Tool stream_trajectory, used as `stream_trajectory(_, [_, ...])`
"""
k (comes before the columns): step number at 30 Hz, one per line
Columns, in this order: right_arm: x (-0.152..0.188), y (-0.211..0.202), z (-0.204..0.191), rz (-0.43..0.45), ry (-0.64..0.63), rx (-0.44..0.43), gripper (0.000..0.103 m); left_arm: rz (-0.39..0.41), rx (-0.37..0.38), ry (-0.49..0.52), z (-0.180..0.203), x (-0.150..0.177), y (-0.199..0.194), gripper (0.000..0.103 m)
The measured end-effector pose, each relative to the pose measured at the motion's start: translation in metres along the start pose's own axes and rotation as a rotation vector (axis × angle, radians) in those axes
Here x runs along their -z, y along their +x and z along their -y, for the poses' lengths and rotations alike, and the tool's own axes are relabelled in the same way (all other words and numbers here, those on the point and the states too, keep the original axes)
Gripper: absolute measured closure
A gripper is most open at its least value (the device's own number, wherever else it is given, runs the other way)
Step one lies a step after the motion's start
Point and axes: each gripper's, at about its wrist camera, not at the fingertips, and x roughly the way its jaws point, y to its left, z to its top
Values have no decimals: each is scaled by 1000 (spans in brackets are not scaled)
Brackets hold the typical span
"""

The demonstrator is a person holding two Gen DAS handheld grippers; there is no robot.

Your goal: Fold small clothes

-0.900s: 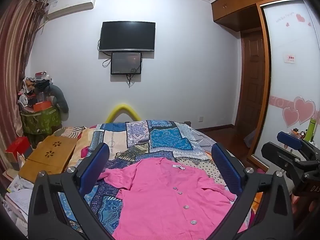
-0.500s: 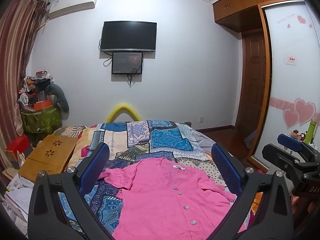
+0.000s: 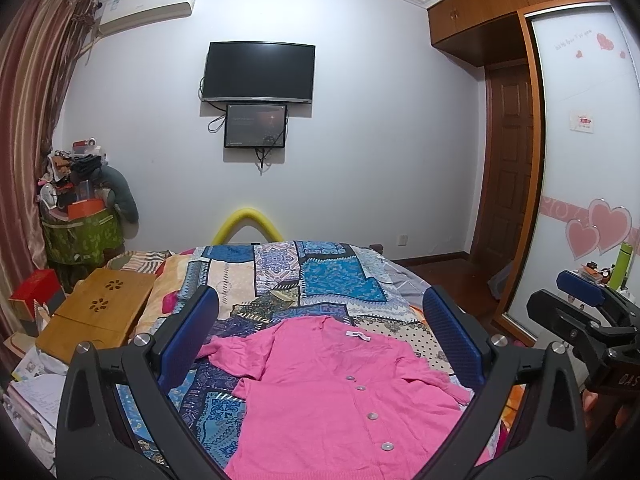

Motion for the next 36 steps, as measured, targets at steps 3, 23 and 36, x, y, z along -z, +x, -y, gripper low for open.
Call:
stream_trajectory(3, [0, 0, 0, 0, 1, 1, 0, 2, 2, -7, 1, -1, -1, 0])
stream_trajectory(23, [2, 5, 1, -11, -4, 8, 0, 20, 3, 10, 2, -2, 2, 0])
stream_trajectory(36, [-8, 61, 28, -39, -43, 83, 0, -28, 32, 33, -11, -27, 73, 0])
